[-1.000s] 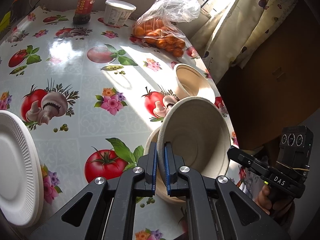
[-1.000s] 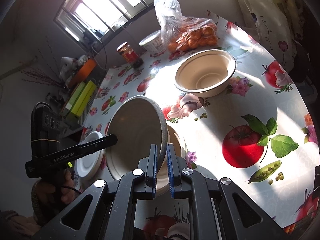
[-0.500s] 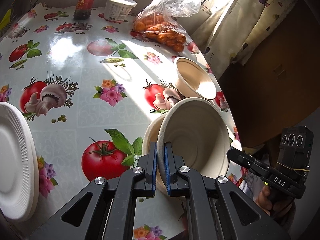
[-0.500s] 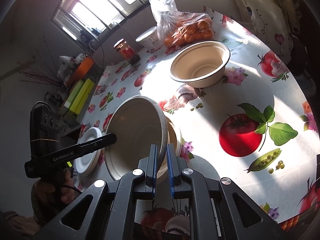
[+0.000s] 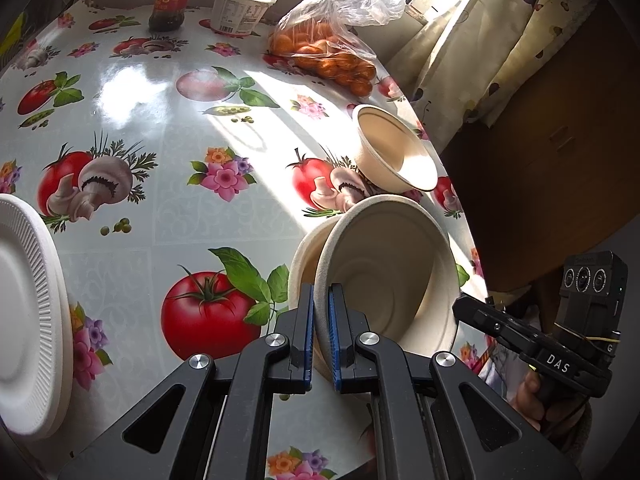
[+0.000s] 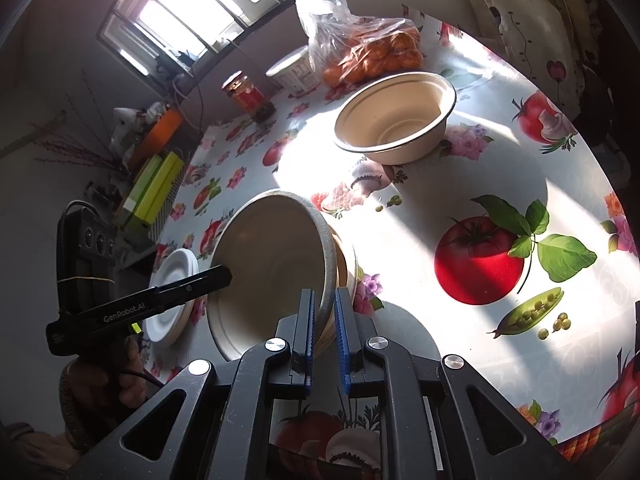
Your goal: Organize plates and bowls
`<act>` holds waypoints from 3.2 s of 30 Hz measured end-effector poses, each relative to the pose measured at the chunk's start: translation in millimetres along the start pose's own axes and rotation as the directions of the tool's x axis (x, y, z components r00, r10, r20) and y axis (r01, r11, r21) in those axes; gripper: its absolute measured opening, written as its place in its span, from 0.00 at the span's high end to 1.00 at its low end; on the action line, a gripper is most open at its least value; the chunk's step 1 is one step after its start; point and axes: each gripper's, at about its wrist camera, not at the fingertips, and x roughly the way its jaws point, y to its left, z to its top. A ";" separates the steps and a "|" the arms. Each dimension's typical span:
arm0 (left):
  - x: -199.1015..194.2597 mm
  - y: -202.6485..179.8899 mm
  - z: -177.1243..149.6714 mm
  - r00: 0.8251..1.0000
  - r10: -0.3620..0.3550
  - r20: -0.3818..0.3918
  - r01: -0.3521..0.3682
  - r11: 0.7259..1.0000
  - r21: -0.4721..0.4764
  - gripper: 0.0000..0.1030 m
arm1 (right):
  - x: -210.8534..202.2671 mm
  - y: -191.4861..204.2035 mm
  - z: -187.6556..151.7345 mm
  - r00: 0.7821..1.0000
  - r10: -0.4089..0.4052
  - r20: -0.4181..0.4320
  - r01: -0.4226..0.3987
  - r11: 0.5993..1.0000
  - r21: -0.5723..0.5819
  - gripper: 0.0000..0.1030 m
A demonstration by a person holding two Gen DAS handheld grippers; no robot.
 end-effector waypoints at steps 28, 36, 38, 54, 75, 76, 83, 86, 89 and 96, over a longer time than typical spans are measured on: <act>5.2 1.7 1.4 1.000 0.015 -0.013 -0.015 1.000 0.002 0.93 | 11.8 -0.6 0.0 0.999 -0.034 -0.020 0.034 0.999 0.000 0.86; 5.3 3.8 3.1 1.000 0.026 -0.007 -0.026 1.000 0.000 0.93 | 9.8 -0.6 0.2 0.998 -0.054 -0.016 0.053 0.999 -0.004 0.81; 5.4 4.8 3.1 1.000 0.027 -0.005 -0.027 1.000 -0.001 0.93 | 10.3 -1.5 1.0 0.998 -0.055 -0.018 0.054 0.999 -0.002 0.80; 0.1 4.4 7.3 0.999 0.023 0.025 -0.024 1.000 0.020 0.59 | 12.8 -1.8 3.5 0.998 -0.052 -0.022 0.052 0.999 0.008 0.78; -0.6 10.1 11.5 0.999 0.014 0.030 -0.014 1.000 0.013 0.59 | 31.0 17.7 3.0 0.999 -0.005 -0.049 0.003 0.999 -0.034 0.88; -0.8 10.7 11.8 0.999 0.011 0.030 -0.011 1.000 0.011 0.59 | 30.0 17.0 3.4 0.999 -0.002 -0.048 0.000 0.999 -0.033 0.88; -4.3 12.8 12.5 0.999 -0.003 0.045 0.002 1.000 0.010 0.59 | 27.8 15.8 5.1 0.999 0.003 -0.048 -0.004 1.000 -0.021 0.89; -6.8 12.3 13.3 0.998 0.004 0.058 -0.005 1.000 0.016 0.59 | 27.1 15.3 5.4 0.999 -0.003 -0.048 0.002 1.000 -0.016 0.90; -11.0 14.9 14.8 0.997 0.016 0.070 -0.017 1.000 0.014 0.59 | 26.2 13.8 4.6 0.999 -0.005 -0.050 0.005 1.000 -0.010 0.90; -10.5 19.5 15.7 0.998 0.024 0.066 -0.024 1.000 0.004 0.59 | 27.0 12.0 3.6 0.999 -0.012 -0.050 0.012 1.000 -0.002 0.90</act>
